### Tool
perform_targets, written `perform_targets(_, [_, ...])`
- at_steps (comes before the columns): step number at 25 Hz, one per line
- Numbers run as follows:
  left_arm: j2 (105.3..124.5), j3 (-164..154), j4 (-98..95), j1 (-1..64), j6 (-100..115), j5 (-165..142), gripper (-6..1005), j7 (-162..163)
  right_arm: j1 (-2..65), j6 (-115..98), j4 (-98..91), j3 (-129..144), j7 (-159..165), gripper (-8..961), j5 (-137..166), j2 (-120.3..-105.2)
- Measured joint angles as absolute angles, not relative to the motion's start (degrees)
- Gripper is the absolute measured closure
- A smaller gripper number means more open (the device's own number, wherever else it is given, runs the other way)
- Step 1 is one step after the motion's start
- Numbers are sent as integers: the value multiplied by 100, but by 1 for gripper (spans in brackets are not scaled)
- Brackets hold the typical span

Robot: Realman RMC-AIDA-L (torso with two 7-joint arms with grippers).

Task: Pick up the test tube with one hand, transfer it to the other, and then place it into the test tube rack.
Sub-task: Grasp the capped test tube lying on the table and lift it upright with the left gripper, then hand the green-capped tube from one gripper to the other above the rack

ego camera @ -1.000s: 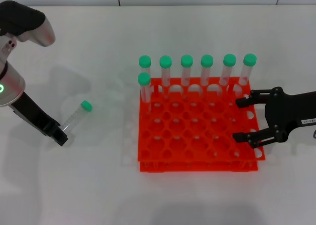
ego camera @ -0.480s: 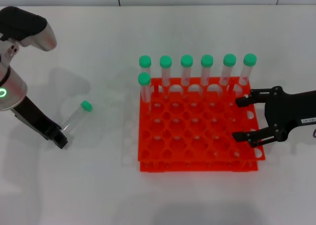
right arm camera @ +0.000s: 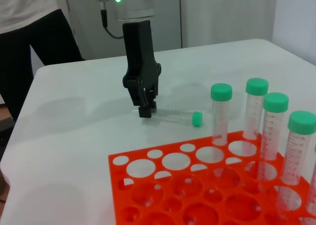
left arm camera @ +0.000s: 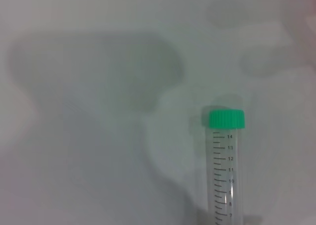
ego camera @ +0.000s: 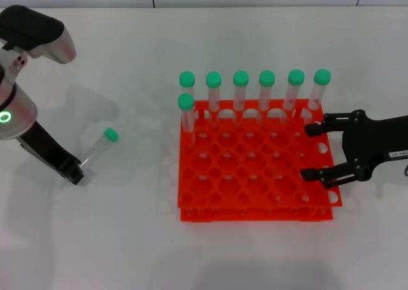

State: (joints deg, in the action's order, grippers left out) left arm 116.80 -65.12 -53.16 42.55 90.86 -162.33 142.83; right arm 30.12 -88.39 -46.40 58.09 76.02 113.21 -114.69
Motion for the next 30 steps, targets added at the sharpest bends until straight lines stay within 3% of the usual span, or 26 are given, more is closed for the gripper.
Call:
perform_targets(2, [11680,-6491,-5366,4246,9071,-16233,773,14283,3015,-8842,-4650,5809,7602,84,11320,-11469])
perform_targets(10, [11779,-6262,-6490,3929,9079,-16113,804,14242,2984,-8874,-4662,5800,7614,84,11310,-11444])
perform_targets(18, [11910,-6304,-7853,2912,7905,-14475,803,13157,2934,-8892,-4664,5800,7610,84,11302,-11454])
perform_targets(25, [11905,-6325,-7444,2325,6870,-11860,802,11260,2911,-8913,-4662,5801,7600,85,11301,-11473])
perform_targets(30, [11776,-6305,-6656,2525,7291,-10718,801,10356,2909,-8948,-4653,5801,7562,85,11297,-11501])
